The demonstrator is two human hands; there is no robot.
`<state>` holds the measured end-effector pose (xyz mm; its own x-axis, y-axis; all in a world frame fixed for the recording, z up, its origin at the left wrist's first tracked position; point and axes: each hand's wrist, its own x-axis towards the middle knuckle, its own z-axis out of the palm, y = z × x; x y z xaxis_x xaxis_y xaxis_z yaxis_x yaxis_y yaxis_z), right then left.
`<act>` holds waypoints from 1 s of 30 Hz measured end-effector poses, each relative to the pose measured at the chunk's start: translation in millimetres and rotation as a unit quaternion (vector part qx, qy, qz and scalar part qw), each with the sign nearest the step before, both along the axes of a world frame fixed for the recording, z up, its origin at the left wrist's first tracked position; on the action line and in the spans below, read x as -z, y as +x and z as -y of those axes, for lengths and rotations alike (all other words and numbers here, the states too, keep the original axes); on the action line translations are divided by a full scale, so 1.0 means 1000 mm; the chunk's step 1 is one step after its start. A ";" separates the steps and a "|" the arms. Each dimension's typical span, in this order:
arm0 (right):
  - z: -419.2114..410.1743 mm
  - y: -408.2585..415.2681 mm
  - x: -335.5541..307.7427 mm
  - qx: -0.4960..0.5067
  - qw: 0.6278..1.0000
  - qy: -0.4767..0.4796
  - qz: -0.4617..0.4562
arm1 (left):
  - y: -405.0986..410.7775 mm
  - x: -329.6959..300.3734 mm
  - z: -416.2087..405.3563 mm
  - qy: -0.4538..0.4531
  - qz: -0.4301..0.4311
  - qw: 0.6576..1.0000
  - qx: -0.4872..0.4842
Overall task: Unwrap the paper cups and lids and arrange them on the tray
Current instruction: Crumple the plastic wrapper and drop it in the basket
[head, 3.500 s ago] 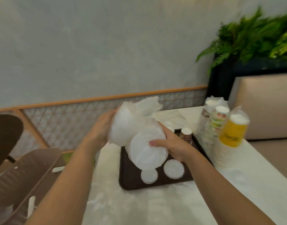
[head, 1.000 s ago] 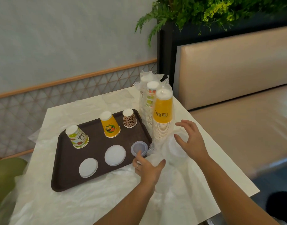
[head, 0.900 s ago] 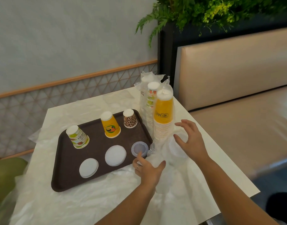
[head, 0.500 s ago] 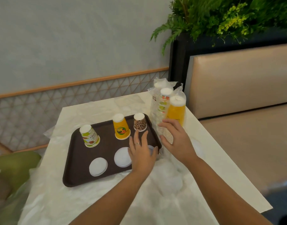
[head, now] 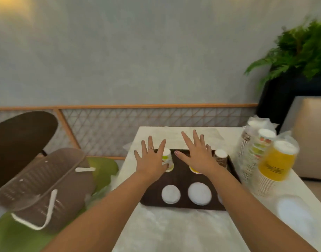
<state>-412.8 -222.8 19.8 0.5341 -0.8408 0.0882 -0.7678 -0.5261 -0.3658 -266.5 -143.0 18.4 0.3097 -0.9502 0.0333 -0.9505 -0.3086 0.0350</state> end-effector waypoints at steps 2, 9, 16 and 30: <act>-0.005 0.029 -0.005 -0.033 0.999 0.004 -0.019 | 0.027 -0.006 -0.012 0.019 0.011 1.000 -0.022; -0.026 0.139 -0.015 -0.117 0.992 0.010 -0.052 | 0.129 -0.027 -0.053 0.035 0.010 0.992 -0.124; -0.055 0.243 -0.020 -0.175 0.981 0.010 -0.080 | 0.222 -0.034 -0.097 0.039 -0.040 0.977 -0.206; -0.107 0.354 0.017 -0.208 0.971 0.071 -0.099 | 0.320 0.027 -0.149 0.127 -0.131 0.970 -0.161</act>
